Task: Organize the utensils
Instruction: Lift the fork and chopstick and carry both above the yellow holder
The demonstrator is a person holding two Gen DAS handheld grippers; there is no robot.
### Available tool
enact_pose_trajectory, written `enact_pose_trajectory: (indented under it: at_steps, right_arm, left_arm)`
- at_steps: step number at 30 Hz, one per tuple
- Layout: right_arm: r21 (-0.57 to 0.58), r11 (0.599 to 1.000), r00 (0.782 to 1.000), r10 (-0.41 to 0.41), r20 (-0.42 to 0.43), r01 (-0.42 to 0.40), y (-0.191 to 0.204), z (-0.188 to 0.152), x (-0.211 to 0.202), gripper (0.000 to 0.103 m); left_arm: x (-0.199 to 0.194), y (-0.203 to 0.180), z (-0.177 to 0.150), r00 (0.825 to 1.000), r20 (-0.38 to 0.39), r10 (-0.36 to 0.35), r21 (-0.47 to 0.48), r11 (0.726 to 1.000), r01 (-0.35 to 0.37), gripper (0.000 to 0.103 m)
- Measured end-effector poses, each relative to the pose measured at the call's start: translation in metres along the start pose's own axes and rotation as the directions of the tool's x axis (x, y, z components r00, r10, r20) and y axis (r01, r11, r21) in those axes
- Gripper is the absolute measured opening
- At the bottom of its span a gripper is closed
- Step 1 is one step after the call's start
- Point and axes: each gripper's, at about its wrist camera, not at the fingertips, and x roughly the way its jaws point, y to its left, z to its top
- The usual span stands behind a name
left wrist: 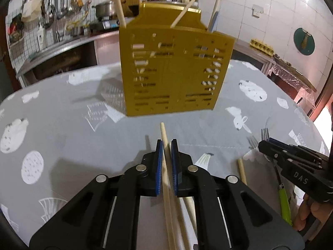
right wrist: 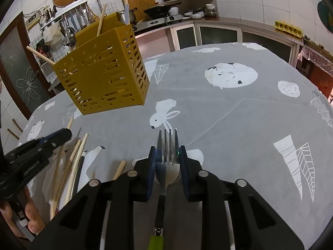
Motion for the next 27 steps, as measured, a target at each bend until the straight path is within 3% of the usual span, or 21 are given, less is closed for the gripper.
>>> enact_pose_trajectory:
  at_steps: [11,20,27]
  right_arm:
    - [-0.020,1.000,0.992,-0.013,0.124,0.016,0.003,0.005,-0.029,0.023]
    - [-0.099,0.994,0.958,-0.012,0.285,0.042,0.022,0.008,-0.070,0.022]
    - [-0.145,0.989,0.919,0.032,0.394,0.028,0.027,-0.002,-0.107,0.022]
  left_arm:
    - [-0.027,0.006,0.007,0.996,0.094,-0.009,-0.008,1.000,0.009,0.005]
    - [-0.064,0.011,0.009,0.978,0.208,0.012,-0.035,0.999,-0.005,0.005]
    - [-0.098,0.011,0.004,0.950,0.306,0.056,-0.052,0.998,-0.042,0.005]
